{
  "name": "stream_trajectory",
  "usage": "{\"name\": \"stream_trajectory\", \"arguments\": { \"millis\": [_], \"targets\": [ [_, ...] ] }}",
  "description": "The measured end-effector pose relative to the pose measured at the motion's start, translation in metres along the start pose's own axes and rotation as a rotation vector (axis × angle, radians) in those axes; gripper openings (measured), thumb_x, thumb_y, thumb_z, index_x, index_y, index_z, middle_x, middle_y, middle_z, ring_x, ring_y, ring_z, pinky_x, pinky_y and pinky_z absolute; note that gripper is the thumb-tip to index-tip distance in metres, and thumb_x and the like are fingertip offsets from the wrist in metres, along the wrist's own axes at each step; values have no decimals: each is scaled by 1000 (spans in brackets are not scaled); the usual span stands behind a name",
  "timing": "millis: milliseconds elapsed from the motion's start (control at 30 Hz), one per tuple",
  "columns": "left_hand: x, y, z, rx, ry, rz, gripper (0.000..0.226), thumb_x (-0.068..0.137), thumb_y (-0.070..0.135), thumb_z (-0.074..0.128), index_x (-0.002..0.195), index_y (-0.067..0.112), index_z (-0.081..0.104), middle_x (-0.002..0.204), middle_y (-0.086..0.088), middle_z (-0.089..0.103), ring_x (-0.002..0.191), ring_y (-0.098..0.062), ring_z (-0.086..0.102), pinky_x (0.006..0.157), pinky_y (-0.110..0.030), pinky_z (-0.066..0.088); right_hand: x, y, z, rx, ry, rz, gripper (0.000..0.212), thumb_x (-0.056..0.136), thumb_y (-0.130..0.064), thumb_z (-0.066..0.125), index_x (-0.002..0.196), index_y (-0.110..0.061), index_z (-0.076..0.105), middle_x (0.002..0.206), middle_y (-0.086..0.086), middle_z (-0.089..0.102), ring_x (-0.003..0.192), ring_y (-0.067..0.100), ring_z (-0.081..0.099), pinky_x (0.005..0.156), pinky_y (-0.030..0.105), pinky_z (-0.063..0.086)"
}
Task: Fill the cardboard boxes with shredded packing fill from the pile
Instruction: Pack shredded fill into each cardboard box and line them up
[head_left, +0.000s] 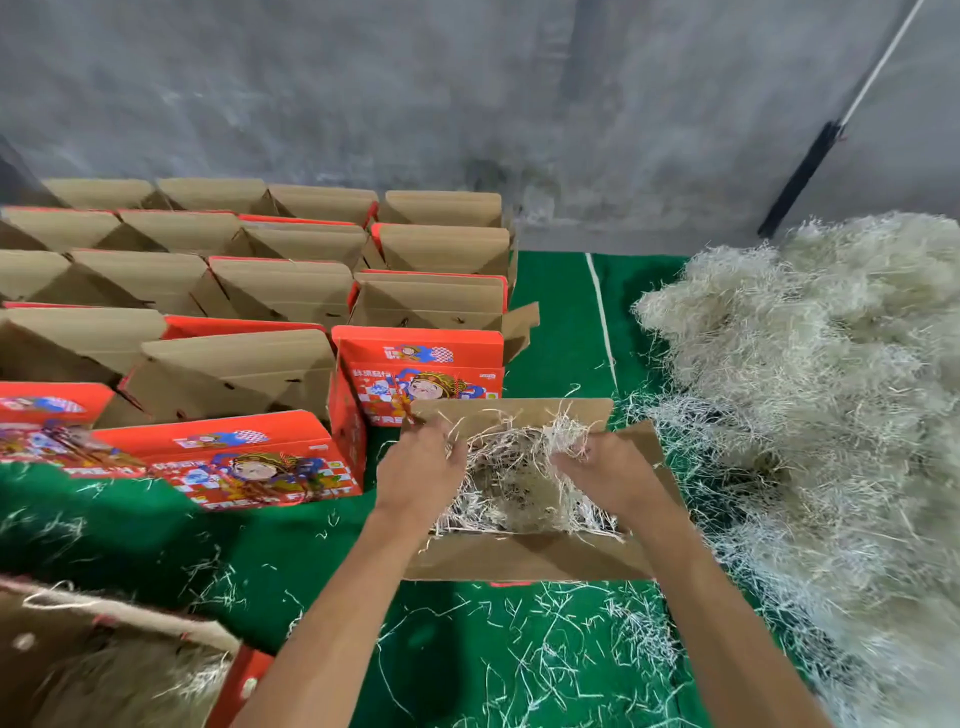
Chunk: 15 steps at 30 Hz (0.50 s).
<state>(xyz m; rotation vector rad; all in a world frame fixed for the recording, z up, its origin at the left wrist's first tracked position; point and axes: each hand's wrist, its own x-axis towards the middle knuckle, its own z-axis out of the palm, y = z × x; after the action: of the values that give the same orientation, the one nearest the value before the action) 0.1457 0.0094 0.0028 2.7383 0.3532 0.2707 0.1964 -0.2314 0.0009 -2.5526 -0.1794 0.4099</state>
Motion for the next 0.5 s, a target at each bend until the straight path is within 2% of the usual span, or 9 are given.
{"name": "stream_trajectory", "arguments": {
  "millis": [100,133,167,233,267,300,367,433,500],
  "targets": [
    [-1,7,4,-19,8,10,27,96,45,55,92,20,49,72,3,61,58,-17,63,56,-31,55,6,-9,6,-162,269,-31,53,94,-58,55,63,-16,54,45,-6,44,35,10,41,41,20,35],
    [-1,9,8,-39,-8,38,28,96,46,56,89,20,47,71,5,58,54,-13,61,53,-31,56,8,-12,11,-137,235,-61,46,95,-52,57,62,-21,52,46,-7,46,37,10,43,41,20,35],
    [0,13,12,-41,-52,79,28,96,46,56,87,21,47,72,5,56,54,-12,60,55,-33,57,13,-13,18,-113,125,-102,35,97,-39,59,66,-25,53,53,-6,54,43,10,51,43,24,41],
    [3,21,25,-11,-227,194,23,97,40,58,89,19,52,83,3,62,66,-14,62,70,-36,59,21,-11,34,-180,-217,-102,10,97,-13,59,90,-18,64,84,4,70,72,17,68,67,30,57],
    [5,23,35,25,-331,235,17,97,35,59,93,18,56,95,0,64,77,-16,62,79,-38,57,25,-8,39,-239,-330,-83,14,96,-6,58,106,-12,66,100,8,72,87,21,69,81,33,58],
    [6,26,44,75,-434,264,13,96,29,60,99,16,58,107,-4,63,89,-19,62,85,-39,55,31,-4,41,-275,-395,-66,23,96,-3,57,117,-10,65,111,9,71,94,22,68,89,34,55],
    [11,29,63,151,-620,340,19,93,17,58,112,11,59,117,-7,60,103,-26,62,87,-40,53,42,2,43,-298,-445,-42,31,95,1,55,122,-11,63,110,8,71,92,22,67,83,33,55],
    [15,33,77,171,-748,412,17,90,10,58,106,8,58,105,-8,62,92,-26,63,73,-35,51,50,3,45,-412,-421,-57,25,93,1,53,114,-8,62,100,7,70,90,24,67,73,34,55],
    [23,34,92,197,-823,428,9,87,5,56,95,5,59,101,-12,64,83,-26,61,68,-33,49,59,6,56,-573,-370,-139,23,92,-5,54,113,-9,63,112,11,69,105,28,66,85,37,54]
  ]
}}
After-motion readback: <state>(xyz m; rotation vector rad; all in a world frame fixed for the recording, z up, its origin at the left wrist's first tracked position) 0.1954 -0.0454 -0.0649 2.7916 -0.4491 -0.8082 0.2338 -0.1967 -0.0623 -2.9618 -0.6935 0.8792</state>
